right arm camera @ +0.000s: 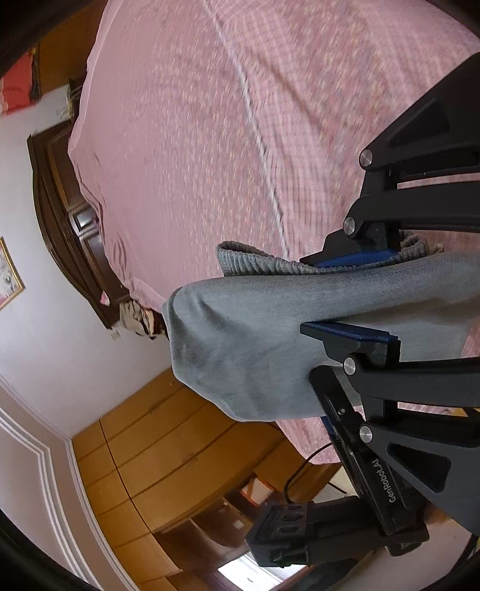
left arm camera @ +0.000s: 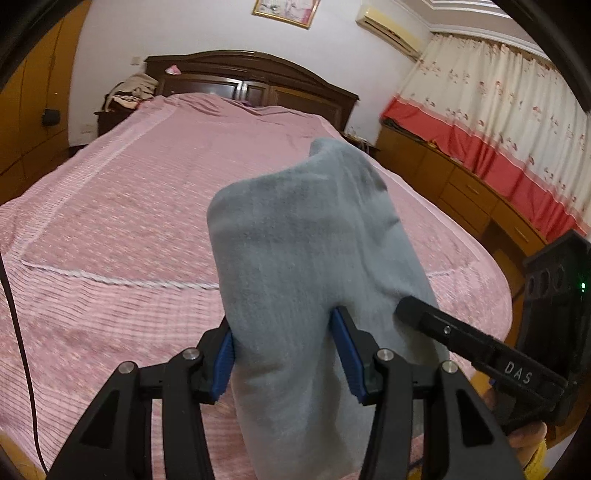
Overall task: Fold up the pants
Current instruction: 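Grasp the folded pants bundle with both grippers and lift it, then carry the pants bundle with both grippers and lower it onto the bed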
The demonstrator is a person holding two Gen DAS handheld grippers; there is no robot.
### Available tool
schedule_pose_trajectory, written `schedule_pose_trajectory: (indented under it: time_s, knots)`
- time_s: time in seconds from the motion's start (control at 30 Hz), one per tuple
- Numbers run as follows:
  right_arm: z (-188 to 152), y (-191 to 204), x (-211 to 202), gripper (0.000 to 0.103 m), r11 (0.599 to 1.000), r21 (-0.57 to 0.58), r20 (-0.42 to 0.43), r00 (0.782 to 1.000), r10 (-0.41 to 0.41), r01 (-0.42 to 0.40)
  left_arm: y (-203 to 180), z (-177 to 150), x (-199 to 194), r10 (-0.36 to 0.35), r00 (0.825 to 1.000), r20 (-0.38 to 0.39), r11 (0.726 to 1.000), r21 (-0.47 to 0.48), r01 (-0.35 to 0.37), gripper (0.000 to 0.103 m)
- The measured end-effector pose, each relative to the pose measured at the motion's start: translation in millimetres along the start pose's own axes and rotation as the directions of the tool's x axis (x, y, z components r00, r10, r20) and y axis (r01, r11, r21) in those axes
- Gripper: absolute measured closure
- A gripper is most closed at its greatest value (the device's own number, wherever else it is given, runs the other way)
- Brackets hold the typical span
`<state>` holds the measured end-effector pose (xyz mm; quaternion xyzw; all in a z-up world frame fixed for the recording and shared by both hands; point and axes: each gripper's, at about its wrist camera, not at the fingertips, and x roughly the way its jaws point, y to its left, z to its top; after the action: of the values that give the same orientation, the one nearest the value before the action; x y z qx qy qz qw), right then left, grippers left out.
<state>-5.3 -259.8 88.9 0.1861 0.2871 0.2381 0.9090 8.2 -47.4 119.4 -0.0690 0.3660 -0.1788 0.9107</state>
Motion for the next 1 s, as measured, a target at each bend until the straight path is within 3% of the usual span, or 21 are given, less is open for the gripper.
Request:
schedule_pose_trajectory:
  time_s: [0.2, 0.53, 0.77, 1.0]
  knots:
    - [10, 17, 50, 0.074, 1.000, -0.027, -0.041, 0.999, 0.013, -0.014, 47, 15, 8, 0.050, 0.999, 0.012, 0.999, -0.007, -0.050, 0.051]
    - [26, 19, 137, 0.074, 0.999, 0.004, -0.145, 0.989, 0.034, -0.033, 113, 42, 57, 0.107, 0.993, -0.043, 0.992, -0.066, -0.109, 0.051]
    - [22, 9, 194, 0.074, 1.000, -0.025, -0.231, 0.973, -0.020, 0.014, 152, 32, 104, 0.100, 0.989, -0.108, 0.988, -0.111, -0.112, 0.051]
    - [13, -4, 215, 0.071, 0.994, -0.093, -0.269, 0.959, -0.084, 0.061, 171, 23, 125, 0.083, 0.988, -0.133, 0.990, -0.099, -0.097, 0.049]
